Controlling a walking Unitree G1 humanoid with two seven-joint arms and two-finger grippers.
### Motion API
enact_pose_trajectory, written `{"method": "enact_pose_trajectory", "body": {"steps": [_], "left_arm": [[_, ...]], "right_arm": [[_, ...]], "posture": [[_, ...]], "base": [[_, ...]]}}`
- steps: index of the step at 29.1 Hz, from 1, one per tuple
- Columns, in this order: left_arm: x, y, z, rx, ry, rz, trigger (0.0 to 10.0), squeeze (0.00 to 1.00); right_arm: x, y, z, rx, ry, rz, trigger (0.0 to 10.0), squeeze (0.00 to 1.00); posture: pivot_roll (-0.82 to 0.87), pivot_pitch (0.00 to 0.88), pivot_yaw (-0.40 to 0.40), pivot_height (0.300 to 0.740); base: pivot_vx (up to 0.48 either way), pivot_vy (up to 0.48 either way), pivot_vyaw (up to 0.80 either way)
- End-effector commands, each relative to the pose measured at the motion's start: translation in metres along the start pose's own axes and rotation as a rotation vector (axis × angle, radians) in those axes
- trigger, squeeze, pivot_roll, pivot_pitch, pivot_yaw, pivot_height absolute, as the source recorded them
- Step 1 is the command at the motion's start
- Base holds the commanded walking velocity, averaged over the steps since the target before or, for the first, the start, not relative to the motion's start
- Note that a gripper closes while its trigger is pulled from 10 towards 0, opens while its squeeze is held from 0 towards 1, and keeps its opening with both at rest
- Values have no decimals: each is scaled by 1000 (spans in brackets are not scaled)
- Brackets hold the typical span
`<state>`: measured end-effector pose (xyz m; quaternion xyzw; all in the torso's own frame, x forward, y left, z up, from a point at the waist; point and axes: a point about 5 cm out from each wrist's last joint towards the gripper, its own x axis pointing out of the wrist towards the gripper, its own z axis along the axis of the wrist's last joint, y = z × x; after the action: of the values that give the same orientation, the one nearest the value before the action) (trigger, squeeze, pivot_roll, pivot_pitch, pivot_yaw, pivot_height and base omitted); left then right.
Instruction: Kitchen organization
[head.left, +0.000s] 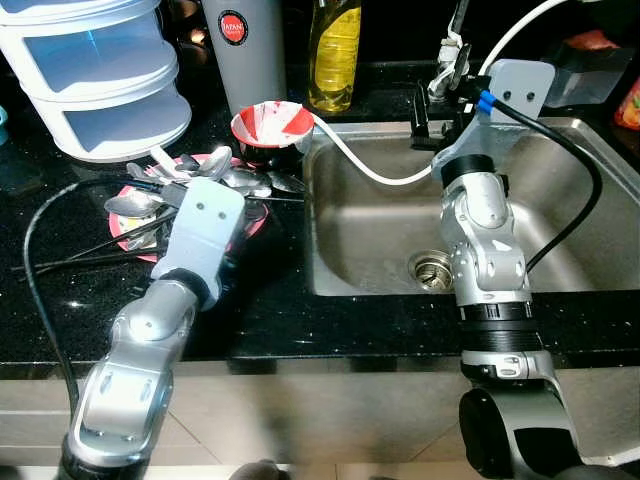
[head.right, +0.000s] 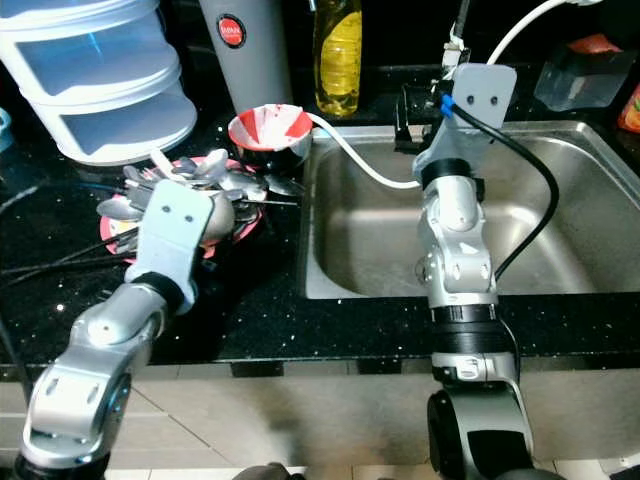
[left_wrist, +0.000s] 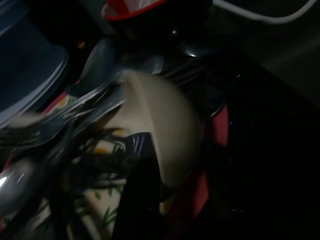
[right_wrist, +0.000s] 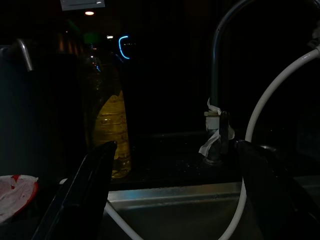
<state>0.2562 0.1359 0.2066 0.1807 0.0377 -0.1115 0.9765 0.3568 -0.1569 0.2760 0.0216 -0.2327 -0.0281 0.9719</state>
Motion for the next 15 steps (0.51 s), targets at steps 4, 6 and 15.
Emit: {"method": "enact_pose_trajectory", "body": {"steps": [4,6,15], "left_arm": [[5,1,14,-7,-111,-73,6980,0],[6,0,18,-1,-141,-88,10000,0],[18,12,11,-14,-94,-8,10000,0]], "right_arm": [[0,2,-1,11,1,-3,10000,0],[0,3,-1,13,0,-2,10000,0],[0,3,0,11,-2,-2,10000,0]], "posture": [[118,0,21,740],[116,0,21,740],[102,0,23,740]], "base": [[0,0,0],[0,0,0],[0,0,0]]}}
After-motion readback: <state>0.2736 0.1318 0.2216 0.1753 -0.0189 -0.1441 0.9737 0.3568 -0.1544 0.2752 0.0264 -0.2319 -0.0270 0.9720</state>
